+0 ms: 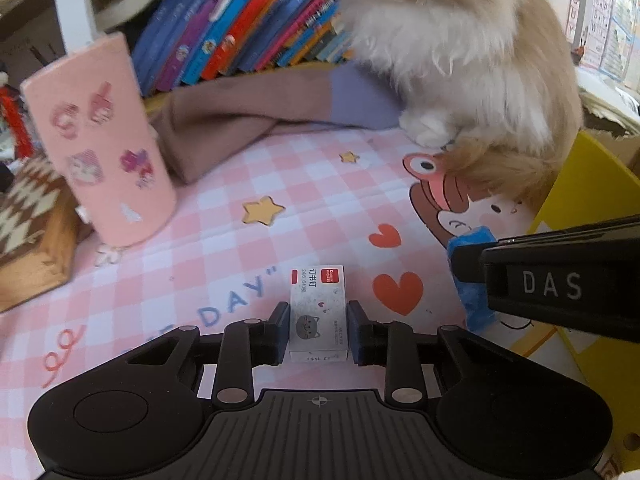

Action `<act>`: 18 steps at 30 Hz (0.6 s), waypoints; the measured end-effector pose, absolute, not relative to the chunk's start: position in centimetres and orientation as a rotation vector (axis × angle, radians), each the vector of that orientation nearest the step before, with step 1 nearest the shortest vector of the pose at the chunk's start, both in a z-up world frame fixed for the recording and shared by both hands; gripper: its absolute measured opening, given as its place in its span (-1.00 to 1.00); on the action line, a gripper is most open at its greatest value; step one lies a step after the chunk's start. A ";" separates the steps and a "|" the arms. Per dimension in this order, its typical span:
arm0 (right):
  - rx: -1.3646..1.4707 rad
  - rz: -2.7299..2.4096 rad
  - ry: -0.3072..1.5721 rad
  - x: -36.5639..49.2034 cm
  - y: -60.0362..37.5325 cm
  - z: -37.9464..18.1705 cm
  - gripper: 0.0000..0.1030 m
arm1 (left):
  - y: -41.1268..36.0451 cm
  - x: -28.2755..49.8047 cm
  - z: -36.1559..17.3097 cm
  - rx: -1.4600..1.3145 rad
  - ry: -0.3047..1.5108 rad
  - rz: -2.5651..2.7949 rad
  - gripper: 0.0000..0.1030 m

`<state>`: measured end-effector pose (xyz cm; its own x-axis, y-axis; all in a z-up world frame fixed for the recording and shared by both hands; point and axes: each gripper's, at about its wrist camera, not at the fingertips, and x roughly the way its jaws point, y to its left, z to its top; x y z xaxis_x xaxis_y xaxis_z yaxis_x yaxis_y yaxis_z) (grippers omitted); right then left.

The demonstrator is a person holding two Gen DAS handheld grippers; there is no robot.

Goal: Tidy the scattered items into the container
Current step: 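Close the right tool on the blue cloth while the left tool grasps the white card box, then lift and carry the blue cloth and white card box with both tools over the yellow box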

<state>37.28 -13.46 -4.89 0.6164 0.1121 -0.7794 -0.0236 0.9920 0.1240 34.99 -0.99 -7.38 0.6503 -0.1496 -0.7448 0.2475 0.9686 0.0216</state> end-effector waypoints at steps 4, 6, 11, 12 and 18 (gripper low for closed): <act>0.110 0.097 0.891 36.2 -13.3 -4.2 -0.54 | 0.1 33.5 -5.6 0.105 0.808 -0.216 -0.45; 0.111 0.110 0.883 35.3 -13.1 -3.7 -0.54 | 0.7 32.5 -4.7 0.096 0.799 -0.216 -0.45; 0.111 0.161 0.863 33.0 -12.3 -2.7 -0.54 | 1.9 29.6 -2.6 0.087 0.764 -0.219 -0.45; 0.107 0.170 0.857 32.5 -12.1 -2.5 -0.54 | 2.2 28.9 -2.1 0.083 0.758 -0.219 -0.45; 0.082 0.233 0.838 29.1 -10.9 -1.3 -0.54 | 4.0 25.0 -0.2 0.085 0.725 -0.213 -0.45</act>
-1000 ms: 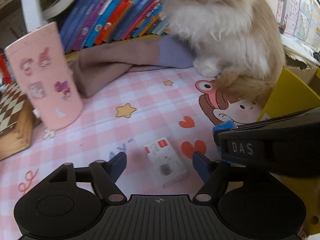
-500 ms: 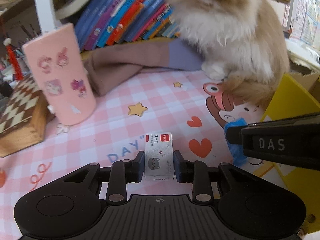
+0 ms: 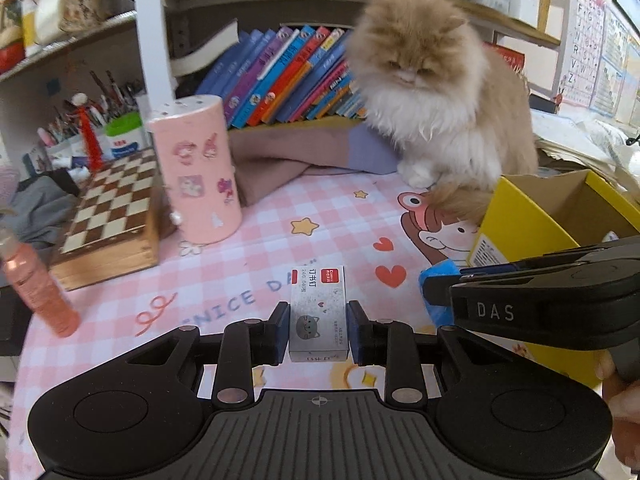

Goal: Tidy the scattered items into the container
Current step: 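Lift and carry the blue cloth and white card box with both tools over the yellow box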

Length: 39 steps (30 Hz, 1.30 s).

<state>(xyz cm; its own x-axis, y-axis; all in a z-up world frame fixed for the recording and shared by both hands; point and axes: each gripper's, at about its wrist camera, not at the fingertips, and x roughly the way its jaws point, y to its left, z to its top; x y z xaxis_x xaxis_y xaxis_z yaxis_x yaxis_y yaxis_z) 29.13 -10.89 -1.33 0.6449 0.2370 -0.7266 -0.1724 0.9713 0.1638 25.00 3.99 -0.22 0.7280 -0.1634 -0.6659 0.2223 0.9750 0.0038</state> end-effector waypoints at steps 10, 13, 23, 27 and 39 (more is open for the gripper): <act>0.053 0.344 0.839 21.3 -10.2 -0.1 -0.54 | 6.7 17.3 1.5 0.064 0.703 -0.229 -0.45; 0.043 0.351 0.835 18.8 -10.2 0.1 -0.54 | 7.1 15.0 2.0 0.042 0.699 -0.234 -0.45; 0.032 0.351 0.821 11.1 -10.7 0.2 -0.54 | 7.5 7.7 2.9 0.013 0.690 -0.251 -0.45; 0.064 0.313 0.825 8.4 -11.4 0.0 -0.54 | 7.3 5.4 3.0 0.022 0.693 -0.275 -0.45; 0.104 0.154 0.831 2.3 -14.6 0.1 -0.54 | 4.3 2.0 2.9 0.048 0.703 -0.437 -0.45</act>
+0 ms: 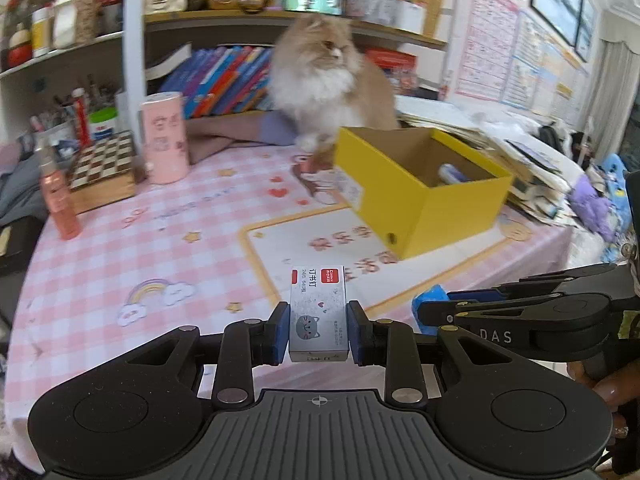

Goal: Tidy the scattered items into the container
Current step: 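Lift and carry the blue cloth and white card box with both tools over the yellow box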

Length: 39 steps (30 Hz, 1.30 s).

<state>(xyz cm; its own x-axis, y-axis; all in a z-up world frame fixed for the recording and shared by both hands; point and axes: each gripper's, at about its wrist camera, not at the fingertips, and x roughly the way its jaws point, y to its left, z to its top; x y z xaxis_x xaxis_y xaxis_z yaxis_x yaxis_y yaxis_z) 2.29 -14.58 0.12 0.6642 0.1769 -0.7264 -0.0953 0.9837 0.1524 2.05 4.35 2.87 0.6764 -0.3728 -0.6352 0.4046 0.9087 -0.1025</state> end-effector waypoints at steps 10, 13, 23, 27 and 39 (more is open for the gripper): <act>0.144 -0.010 0.827 -1.1 -19.3 0.2 -0.54 | -1.0 1.9 2.5 0.089 0.708 -0.610 -0.45; 0.157 -0.055 0.825 -1.8 -20.9 0.2 -0.54 | -2.8 1.9 2.4 0.103 0.705 -0.655 -0.45; 0.212 -0.168 0.828 -3.8 -25.9 -0.1 -0.54 | -8.0 1.6 2.3 0.153 0.710 -0.779 -0.45; 0.222 -0.206 0.821 -4.2 -27.5 -0.1 -0.54 | -10.0 1.8 2.2 0.172 0.717 -0.822 -0.45; 0.259 -0.269 0.843 -3.4 -32.1 -1.1 -0.55 | -15.5 3.4 1.5 0.218 0.737 -0.910 -0.45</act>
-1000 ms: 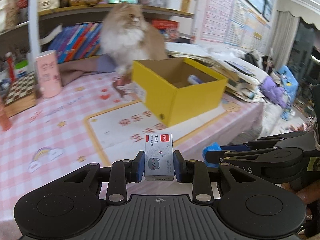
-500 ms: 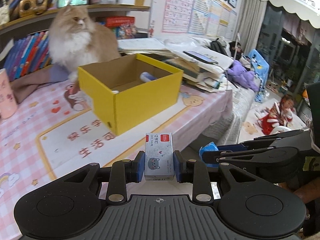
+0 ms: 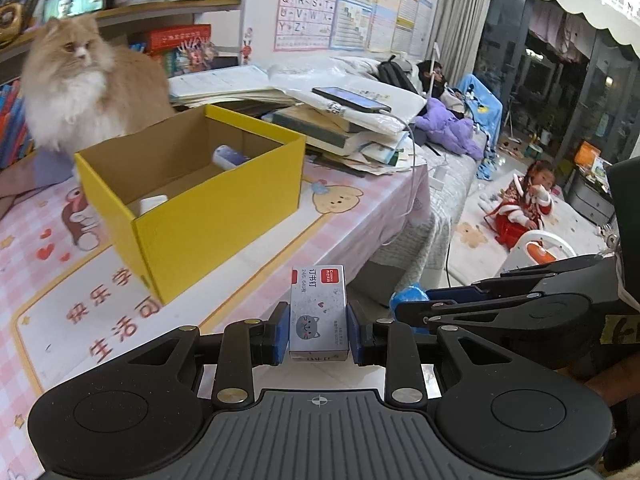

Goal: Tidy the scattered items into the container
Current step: 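Lift and carry the blue cloth and white card box with both tools over the yellow box, then open the right tool to drop the cloth in the box while the left tool drops the card box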

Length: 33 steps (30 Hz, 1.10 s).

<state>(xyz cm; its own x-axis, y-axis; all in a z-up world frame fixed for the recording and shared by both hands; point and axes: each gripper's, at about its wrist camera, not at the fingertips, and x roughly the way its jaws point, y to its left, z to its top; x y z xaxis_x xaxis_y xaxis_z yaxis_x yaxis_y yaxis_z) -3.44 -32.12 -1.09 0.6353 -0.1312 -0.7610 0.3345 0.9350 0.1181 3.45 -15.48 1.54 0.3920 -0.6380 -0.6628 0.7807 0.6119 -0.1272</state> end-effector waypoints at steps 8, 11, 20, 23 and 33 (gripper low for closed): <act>0.238 -0.207 0.801 -0.1 -34.6 -0.2 -0.55 | -17.6 5.6 2.9 0.194 0.683 -0.911 -0.45; 0.235 -0.171 0.748 2.0 -35.8 1.3 -0.55 | -18.2 6.8 4.4 0.191 0.632 -0.898 -0.45; 0.149 -0.015 0.639 10.6 -37.0 4.9 -0.55 | -19.1 12.3 7.4 0.156 0.524 -0.726 -0.45; 0.121 0.033 0.629 13.4 -37.1 5.3 -0.55 | -19.3 14.2 6.9 0.170 0.533 -0.654 -0.45; 0.007 0.141 0.690 22.0 -36.8 3.1 -0.55 | -21.4 20.2 3.4 0.252 0.618 -0.477 -0.45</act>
